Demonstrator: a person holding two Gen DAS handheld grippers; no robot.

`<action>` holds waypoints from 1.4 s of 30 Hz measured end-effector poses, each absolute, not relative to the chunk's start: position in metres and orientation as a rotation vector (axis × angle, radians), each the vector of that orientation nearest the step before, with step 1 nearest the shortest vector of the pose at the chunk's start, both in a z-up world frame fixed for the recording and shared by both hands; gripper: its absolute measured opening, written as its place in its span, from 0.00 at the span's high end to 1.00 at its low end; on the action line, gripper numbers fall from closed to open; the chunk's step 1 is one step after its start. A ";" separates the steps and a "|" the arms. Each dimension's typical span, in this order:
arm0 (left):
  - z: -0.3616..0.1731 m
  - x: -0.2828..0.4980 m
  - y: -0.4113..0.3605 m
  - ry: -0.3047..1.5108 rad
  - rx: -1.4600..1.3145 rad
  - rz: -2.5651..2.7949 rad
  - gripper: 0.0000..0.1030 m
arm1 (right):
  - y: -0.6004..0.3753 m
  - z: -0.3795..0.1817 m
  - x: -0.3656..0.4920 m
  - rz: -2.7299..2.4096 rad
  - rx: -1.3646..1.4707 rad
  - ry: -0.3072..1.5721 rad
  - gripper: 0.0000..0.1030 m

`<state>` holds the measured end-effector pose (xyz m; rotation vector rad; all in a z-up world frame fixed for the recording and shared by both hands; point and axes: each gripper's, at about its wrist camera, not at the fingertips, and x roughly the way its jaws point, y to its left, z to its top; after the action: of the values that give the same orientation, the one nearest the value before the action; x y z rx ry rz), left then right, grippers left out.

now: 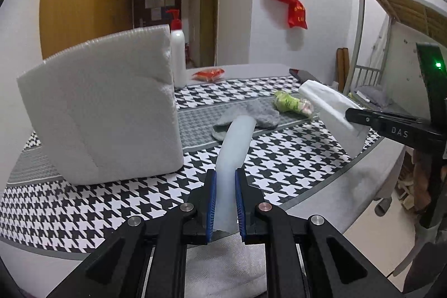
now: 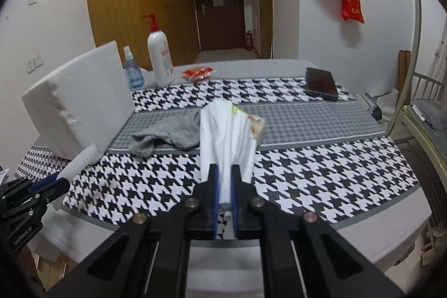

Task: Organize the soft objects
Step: 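Carry the white tube and white towels over the foam box with both grippers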

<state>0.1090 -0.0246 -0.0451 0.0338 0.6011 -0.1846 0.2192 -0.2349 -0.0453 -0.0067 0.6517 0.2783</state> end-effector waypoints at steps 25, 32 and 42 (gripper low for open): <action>0.017 0.071 -0.003 0.417 0.050 -0.117 0.86 | -0.217 0.010 0.163 0.372 0.012 0.459 0.90; 0.031 0.060 0.011 0.371 0.039 -0.077 0.86 | -0.202 0.019 0.154 0.418 0.006 0.428 0.90; 0.042 0.044 0.039 0.327 0.024 0.010 0.86 | -0.173 0.031 0.152 0.511 -0.002 0.394 0.90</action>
<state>0.0443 0.0387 0.0421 0.0240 0.3274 0.0104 0.1517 -0.1725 0.0306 -0.0023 0.3945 0.5115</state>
